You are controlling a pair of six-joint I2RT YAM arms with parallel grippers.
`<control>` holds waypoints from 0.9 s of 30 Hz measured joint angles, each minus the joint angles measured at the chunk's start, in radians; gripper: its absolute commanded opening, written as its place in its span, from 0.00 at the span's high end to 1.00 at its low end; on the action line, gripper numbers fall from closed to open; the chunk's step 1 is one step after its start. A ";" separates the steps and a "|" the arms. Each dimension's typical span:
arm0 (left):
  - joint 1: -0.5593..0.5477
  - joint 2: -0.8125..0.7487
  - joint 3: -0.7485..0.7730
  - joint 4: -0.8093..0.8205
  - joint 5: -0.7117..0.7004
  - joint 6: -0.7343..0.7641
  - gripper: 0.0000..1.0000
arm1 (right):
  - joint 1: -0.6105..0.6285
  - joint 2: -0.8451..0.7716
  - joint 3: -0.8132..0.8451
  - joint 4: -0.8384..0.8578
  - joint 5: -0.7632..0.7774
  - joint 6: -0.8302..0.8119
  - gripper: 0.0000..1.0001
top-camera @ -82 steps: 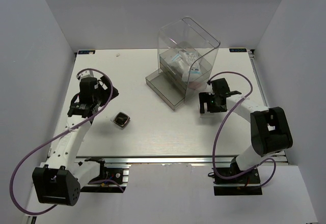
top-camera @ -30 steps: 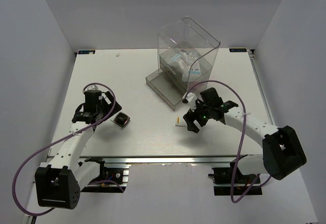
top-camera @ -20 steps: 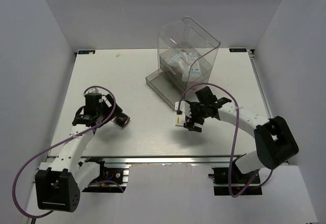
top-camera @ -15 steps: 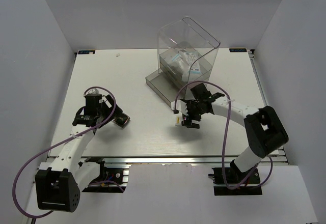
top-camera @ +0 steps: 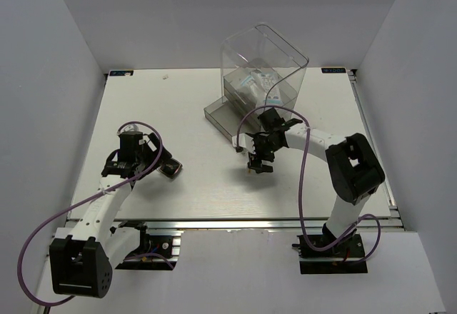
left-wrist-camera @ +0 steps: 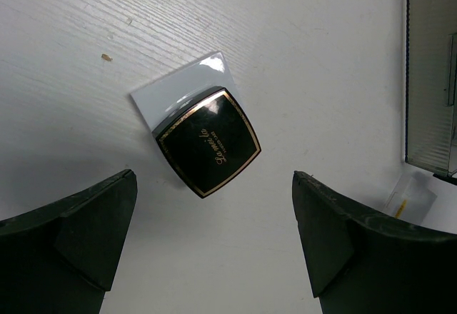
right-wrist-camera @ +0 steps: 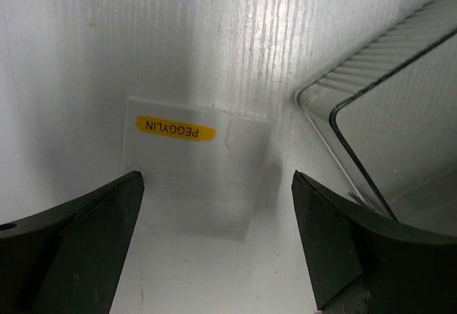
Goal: Organize the makeup
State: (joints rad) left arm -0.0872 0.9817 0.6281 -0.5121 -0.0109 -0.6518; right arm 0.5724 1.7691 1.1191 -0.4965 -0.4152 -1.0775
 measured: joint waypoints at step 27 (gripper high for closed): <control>0.000 0.028 0.000 0.020 0.000 0.001 0.02 | 0.076 0.013 -0.040 0.005 0.077 0.141 0.11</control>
State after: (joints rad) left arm -0.0872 1.0100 0.6281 -0.4923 -0.0105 -0.6506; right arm 0.6479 1.7824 1.0786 -0.4915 -0.3378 -0.9363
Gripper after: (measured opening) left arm 0.982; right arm 0.895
